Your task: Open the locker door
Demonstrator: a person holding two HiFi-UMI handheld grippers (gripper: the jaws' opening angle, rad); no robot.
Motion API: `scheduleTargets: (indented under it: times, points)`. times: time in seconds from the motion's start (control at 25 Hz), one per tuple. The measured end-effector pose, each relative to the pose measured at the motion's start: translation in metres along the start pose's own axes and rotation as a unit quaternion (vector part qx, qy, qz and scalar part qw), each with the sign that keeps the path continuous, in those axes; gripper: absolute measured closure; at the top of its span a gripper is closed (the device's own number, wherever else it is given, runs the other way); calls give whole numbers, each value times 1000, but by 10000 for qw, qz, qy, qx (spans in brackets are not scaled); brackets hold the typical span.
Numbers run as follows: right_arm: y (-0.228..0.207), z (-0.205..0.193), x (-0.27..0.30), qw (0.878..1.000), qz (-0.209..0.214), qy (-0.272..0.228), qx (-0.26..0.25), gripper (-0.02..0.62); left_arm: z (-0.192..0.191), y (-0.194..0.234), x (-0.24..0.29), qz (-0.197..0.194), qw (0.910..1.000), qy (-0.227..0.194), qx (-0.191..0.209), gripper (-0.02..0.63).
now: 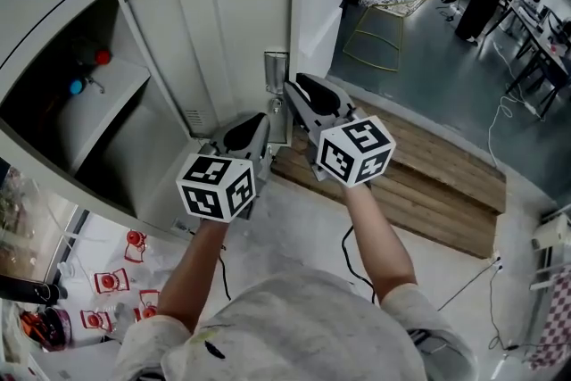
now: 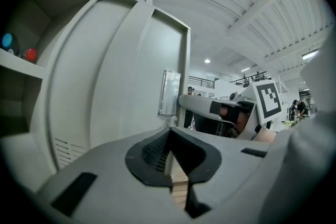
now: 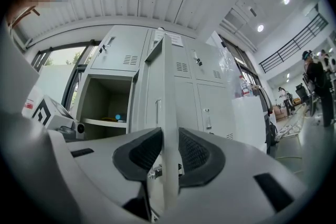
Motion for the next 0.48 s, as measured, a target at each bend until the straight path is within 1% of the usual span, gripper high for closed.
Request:
scheduleTargets:
  times: [0.16, 0.32, 0.48]
  points:
    - [3, -1, 0, 10000, -41, 65, -15, 512, -1, 1, -1, -2, 10000, -2, -48, 600]
    - [9, 1, -3, 9997, -61, 178, -145, 512, -2, -4, -1, -38, 10000, 8, -37, 600]
    - [15, 2, -9, 9995, -11, 198, -228, 497, -2, -10, -5, -72, 10000, 20, -10, 600]
Point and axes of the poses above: the fingertips, and each gripper's own axes: x forward along the fingers, y to its left, z out of its top, the point moved 6 cm from there along -x, backward along the fingers, and after that the axes turned 11 degrees about z, right-handed, at the moved point
